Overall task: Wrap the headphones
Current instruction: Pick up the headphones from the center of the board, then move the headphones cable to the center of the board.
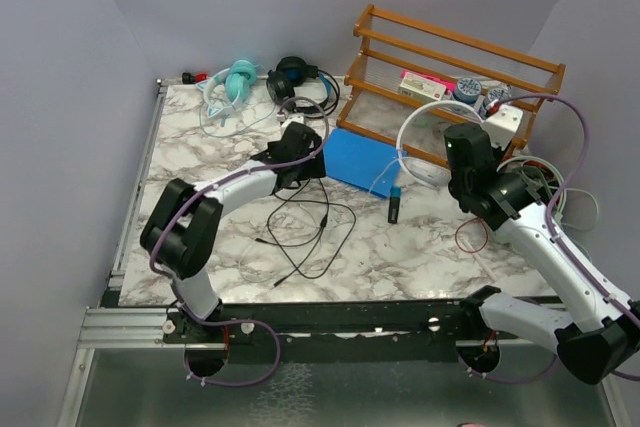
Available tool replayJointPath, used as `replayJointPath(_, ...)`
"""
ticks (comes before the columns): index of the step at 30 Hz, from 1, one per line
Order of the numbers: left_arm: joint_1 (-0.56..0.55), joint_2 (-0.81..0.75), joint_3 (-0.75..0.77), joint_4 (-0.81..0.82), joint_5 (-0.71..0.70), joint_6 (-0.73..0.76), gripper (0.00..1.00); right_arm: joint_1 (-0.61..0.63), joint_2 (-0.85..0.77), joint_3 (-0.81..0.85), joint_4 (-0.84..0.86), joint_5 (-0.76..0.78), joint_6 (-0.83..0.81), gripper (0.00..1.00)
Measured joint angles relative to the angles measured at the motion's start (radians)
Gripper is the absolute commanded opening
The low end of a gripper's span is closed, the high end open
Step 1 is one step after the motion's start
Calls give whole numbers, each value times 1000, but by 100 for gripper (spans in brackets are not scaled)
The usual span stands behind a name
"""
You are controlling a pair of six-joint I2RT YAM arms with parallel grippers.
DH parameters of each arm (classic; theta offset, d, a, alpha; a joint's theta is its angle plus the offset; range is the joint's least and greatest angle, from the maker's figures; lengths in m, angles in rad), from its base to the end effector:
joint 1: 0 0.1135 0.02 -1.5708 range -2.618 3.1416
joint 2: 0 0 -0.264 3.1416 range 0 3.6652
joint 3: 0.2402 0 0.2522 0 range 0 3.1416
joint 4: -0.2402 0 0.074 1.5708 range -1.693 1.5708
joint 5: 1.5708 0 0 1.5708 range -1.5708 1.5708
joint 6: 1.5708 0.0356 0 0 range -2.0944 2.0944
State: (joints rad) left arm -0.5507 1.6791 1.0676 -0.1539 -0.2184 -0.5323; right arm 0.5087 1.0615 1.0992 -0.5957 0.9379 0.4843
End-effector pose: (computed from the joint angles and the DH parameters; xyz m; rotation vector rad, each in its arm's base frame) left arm 0.3125 -0.1828 0.2091 -0.0873 2.3301 -0.2926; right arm 0.2013 0.0794 0.3629 0.4924 1.8382 -0.3321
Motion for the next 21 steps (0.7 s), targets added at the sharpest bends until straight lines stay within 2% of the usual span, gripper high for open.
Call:
replayJointPath(5,-58,168,149,-53,-69,20,88,-2,-6,-61,-57,-6,50,32)
replayJointPath(9,-84,275,232,-103,-107,21,77,-2,-6,-100,-67,-41,80,31)
replayJointPath(10,-86,293,240,-109,-112,21,71,-2,-6,-106,-68,-48,87,31)
replayJointPath(13,-86,325,262,-130,-144,18,43,-2,-11,-121,-68,-61,100,31)
replayJointPath(15,-86,333,273,-137,-164,16,22,-2,-18,-128,-68,-63,102,31)
replayJointPath(16,-84,339,281,-141,-187,4,6,-2,-23,-130,-68,-63,103,31)
replayJointPath(17,-82,343,286,-146,-203,-2,0,-2,-29,-132,-68,-63,103,30)
replayJointPath(21,-50,342,296,-197,-271,-39,0,-2,-56,-132,-71,-53,103,29)
